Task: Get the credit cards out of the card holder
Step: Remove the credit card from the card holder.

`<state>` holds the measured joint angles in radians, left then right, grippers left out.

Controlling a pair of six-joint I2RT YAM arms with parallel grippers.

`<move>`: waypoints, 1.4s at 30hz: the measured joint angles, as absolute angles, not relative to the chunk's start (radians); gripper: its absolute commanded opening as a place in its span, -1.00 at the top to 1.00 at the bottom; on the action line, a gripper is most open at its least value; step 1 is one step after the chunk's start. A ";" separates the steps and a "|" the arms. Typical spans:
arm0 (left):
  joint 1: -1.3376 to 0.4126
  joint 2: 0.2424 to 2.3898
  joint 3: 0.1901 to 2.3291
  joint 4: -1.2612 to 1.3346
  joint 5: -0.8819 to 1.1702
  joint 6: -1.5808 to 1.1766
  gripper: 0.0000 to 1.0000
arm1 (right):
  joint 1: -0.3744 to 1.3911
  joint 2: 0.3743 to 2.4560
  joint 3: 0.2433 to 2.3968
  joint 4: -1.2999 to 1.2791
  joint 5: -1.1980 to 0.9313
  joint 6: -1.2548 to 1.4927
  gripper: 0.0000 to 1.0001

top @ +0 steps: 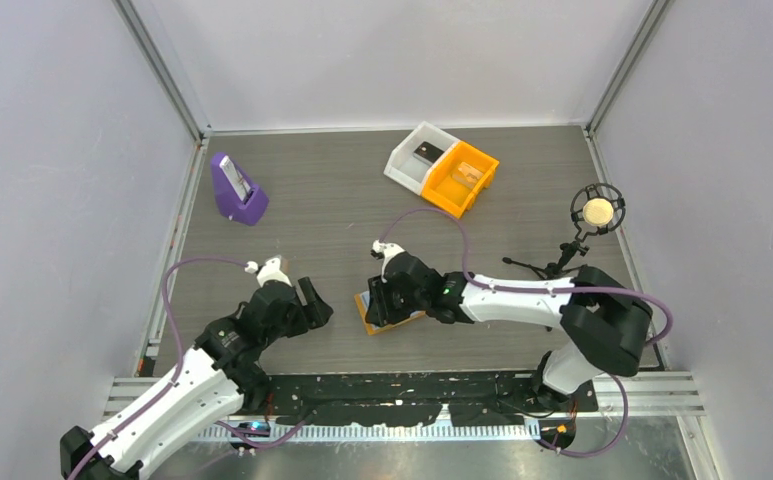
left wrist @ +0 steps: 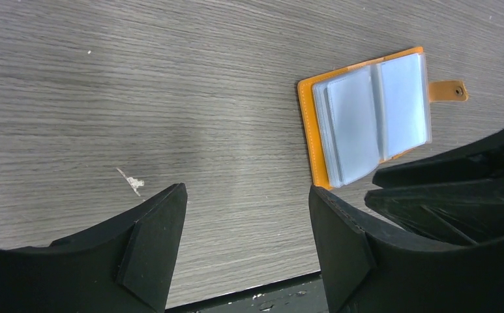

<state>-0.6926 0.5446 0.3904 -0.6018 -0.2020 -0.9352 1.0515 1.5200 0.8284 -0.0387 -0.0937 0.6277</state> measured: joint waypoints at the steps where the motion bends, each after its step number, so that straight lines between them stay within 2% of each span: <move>1: -0.693 0.546 0.390 -0.603 -0.202 -0.935 -0.43 | 1.052 1.538 0.828 -0.036 -0.094 0.626 0.25; 14: -0.693 0.561 0.385 -0.566 -0.186 -0.936 -0.43 | 1.037 1.622 0.867 -0.103 -0.002 0.595 0.17; 21: -0.693 0.578 0.377 -0.553 -0.182 -0.936 -0.42 | 0.998 1.616 0.875 -0.155 0.069 0.553 -0.18; 26: -0.693 0.604 0.377 -0.538 -0.179 -0.935 -0.43 | 0.990 1.616 0.883 -0.157 0.070 0.532 -0.31; 32: -0.693 0.609 0.377 -0.527 -0.175 -0.934 -0.43 | 1.001 1.617 0.892 -0.159 0.070 0.529 -0.33; 42: -0.693 0.569 0.356 -0.521 -0.163 -0.937 -0.44 | 1.058 1.676 0.975 -0.213 0.162 0.527 -0.25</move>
